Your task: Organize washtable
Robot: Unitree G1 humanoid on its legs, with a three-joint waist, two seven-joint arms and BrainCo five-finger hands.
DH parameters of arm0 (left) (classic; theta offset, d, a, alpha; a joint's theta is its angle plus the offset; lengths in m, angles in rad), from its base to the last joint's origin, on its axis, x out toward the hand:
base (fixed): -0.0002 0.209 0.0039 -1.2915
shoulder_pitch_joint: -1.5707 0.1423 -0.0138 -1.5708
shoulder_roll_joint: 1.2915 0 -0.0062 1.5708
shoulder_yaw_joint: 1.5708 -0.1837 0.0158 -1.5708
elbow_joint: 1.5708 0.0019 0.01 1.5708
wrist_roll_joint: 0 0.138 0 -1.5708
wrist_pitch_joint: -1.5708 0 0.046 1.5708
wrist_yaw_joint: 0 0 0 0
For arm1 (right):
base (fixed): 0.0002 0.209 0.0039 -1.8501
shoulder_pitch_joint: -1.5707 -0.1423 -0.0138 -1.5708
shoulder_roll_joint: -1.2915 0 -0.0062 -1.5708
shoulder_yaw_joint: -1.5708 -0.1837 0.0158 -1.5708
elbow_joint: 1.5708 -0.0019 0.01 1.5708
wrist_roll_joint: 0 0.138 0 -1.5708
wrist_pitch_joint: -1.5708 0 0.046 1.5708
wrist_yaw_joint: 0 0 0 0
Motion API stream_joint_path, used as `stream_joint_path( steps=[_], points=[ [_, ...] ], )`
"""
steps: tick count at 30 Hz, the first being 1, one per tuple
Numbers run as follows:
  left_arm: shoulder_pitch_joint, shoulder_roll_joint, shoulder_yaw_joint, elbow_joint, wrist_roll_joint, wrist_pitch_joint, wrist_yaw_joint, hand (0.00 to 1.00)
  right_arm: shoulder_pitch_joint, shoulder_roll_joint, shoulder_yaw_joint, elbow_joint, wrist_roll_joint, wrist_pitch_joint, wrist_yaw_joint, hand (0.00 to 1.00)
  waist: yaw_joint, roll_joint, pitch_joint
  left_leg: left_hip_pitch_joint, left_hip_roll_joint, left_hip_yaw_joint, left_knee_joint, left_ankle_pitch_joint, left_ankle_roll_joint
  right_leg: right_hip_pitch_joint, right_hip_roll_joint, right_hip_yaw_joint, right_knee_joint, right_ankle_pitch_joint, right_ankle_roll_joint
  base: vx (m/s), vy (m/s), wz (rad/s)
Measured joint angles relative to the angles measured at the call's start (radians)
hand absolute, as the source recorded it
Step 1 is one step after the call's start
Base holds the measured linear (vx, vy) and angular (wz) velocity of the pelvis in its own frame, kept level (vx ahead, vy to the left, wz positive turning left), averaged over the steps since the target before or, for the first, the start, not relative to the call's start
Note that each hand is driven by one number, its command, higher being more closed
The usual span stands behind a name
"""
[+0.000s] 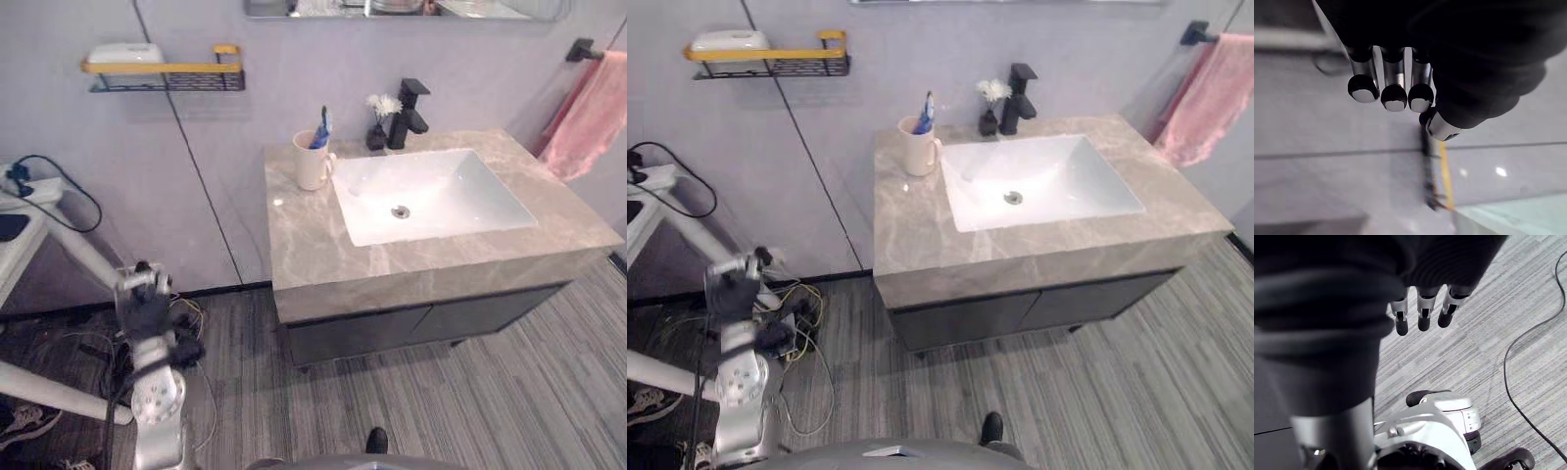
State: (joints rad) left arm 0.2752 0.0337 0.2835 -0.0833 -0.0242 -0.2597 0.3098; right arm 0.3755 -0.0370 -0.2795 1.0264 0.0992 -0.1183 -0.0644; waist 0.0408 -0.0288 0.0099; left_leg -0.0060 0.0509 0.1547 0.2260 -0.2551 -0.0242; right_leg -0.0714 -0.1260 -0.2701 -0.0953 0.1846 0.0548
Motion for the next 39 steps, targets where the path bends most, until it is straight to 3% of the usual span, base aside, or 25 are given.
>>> stream_joint_path(
  steps=[5,9,10,12,15,20,23,33,36,39],
  points=[
    [0.063,-0.075,0.095,0.356,0.01,0.072,0.014,1.0,0.007,-0.002,0.016,-0.001,-0.001,0.016,-0.001,0.0,0.015,0.001,-0.012,0.046,0.006,-0.042,-0.036,0.014,-0.008,0.054,-0.001,-0.058,-0.002,-0.025,0.002,0.01,-0.044,0.29],
    [0.063,-0.082,0.112,0.663,-0.002,0.105,-0.03,1.0,0.001,-0.005,0.015,0.002,-0.002,0.023,-0.002,0.0,0.015,-0.003,-0.03,0.063,0.005,-0.067,-0.064,0.028,-0.01,0.073,-0.002,-0.079,-0.004,-0.038,0.006,0.04,-0.023,0.21],
    [0.048,-0.08,0.121,0.788,-0.018,0.129,-0.059,0.0,-0.007,-0.006,0.009,0.008,-0.002,0.03,-0.002,0.0,0.012,-0.002,-0.03,0.07,0.004,-0.072,-0.073,0.035,-0.006,0.077,-0.002,-0.081,-0.004,-0.039,0.007,0.03,-0.011,0.06],
    [0.028,-0.072,0.137,0.941,-0.088,0.15,-0.101,0.0,-0.029,-0.008,-0.008,0.037,-0.002,0.041,-0.002,0.0,0.002,-0.004,-0.028,0.084,0.003,-0.078,-0.086,0.043,-0.003,0.086,-0.002,-0.085,-0.003,-0.04,0.008,0.04,-0.011,0.06],
    [-0.009,-0.021,0.149,1.138,-0.109,0.175,-0.167,0.0,-0.057,-0.022,-0.032,0.086,-0.006,0.048,-0.002,0.0,-0.002,0.001,-0.026,0.121,0.002,-0.075,-0.105,0.046,-0.006,0.113,-0.002,-0.084,-0.005,-0.047,0.011,0.01,0.002,-0.01],
    [-0.018,0.003,0.146,1.187,-0.107,0.223,-0.247,0.0,-0.079,-0.028,-0.033,0.124,-0.051,0.065,0.01,0.0,-0.006,0.005,-0.026,0.142,0.002,-0.048,-0.124,0.046,-0.006,0.11,0.001,-0.06,-0.005,-0.048,0.012,0.0,0.003,-0.16],
    [-0.038,0.012,0.136,1.213,-0.107,0.223,-0.259,0.0,-0.081,-0.029,-0.03,0.131,-0.051,0.065,0.022,0.0,-0.006,0.008,-0.025,0.157,0.002,-0.046,-0.132,0.048,-0.007,0.12,0.004,-0.054,-0.005,-0.048,0.012,0.01,-0.004,-0.04],
    [-0.063,0.063,-0.057,1.22,-0.075,0.213,-0.26,0.0,-0.097,-0.036,-0.028,0.154,-0.05,0.065,0.024,0.0,-0.009,0.009,-0.013,0.159,-0.002,-0.046,-0.126,0.047,-0.007,0.123,0.0,-0.051,-0.002,-0.05,0.017,0.0,0.003,0.0],
    [-0.085,0.078,-0.114,1.218,-0.063,0.208,-0.26,0.0,-0.12,-0.043,-0.028,0.15,-0.047,0.065,0.022,0.0,-0.01,0.007,0.017,0.089,-0.009,-0.02,-0.067,0.028,0.001,0.062,-0.007,-0.02,0.004,-0.041,0.031,-0.07,0.051,-0.27],
    [-0.135,0.095,-0.14,1.205,-0.035,0.207,-0.253,0.0,-0.172,-0.038,-0.016,0.112,-0.041,0.061,0.029,0.0,-0.012,-0.007,0.133,0.002,-0.01,0.048,0.038,0.0,0.023,-0.06,-0.016,0.056,0.111,-0.027,0.029,-0.16,0.093,-0.65]
  ],
)
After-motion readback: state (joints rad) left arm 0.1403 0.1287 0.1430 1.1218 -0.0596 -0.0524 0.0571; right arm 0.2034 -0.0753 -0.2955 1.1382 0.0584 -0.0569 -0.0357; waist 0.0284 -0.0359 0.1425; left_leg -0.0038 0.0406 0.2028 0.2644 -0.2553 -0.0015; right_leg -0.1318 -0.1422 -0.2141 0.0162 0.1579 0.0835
